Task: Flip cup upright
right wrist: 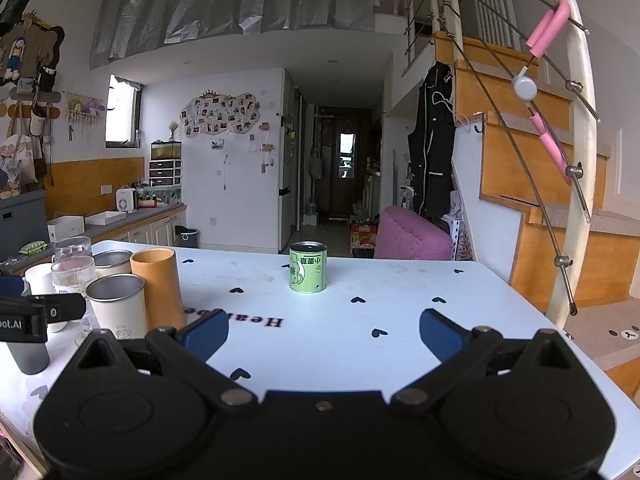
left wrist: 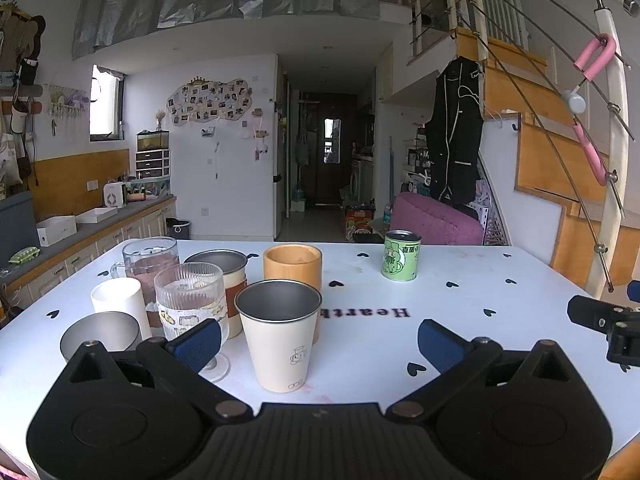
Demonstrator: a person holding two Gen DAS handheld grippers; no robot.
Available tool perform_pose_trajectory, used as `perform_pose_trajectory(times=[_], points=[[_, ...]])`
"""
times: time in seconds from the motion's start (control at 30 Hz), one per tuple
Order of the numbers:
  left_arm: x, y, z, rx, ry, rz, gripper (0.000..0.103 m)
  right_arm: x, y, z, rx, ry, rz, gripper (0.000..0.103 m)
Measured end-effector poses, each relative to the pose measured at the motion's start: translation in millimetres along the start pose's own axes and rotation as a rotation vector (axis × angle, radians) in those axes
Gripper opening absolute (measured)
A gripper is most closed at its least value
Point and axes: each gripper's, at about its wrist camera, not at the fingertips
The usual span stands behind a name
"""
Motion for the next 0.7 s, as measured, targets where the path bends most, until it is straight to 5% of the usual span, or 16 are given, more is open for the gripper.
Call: perform_pose_trajectory(times=[0.7], points=[[-1.3,2.0,2.8,0.001,0.003,0.012,0.103,2.9,0.1,0.8,-0.004,-0.009,0.012,0.103]])
Point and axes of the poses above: each gripper's, at about its wrist camera, not at the fingertips, and z roughly against the way its jaws point, x to its left, y to its underside, and after that the axes turned 13 degrees about z, right-handed
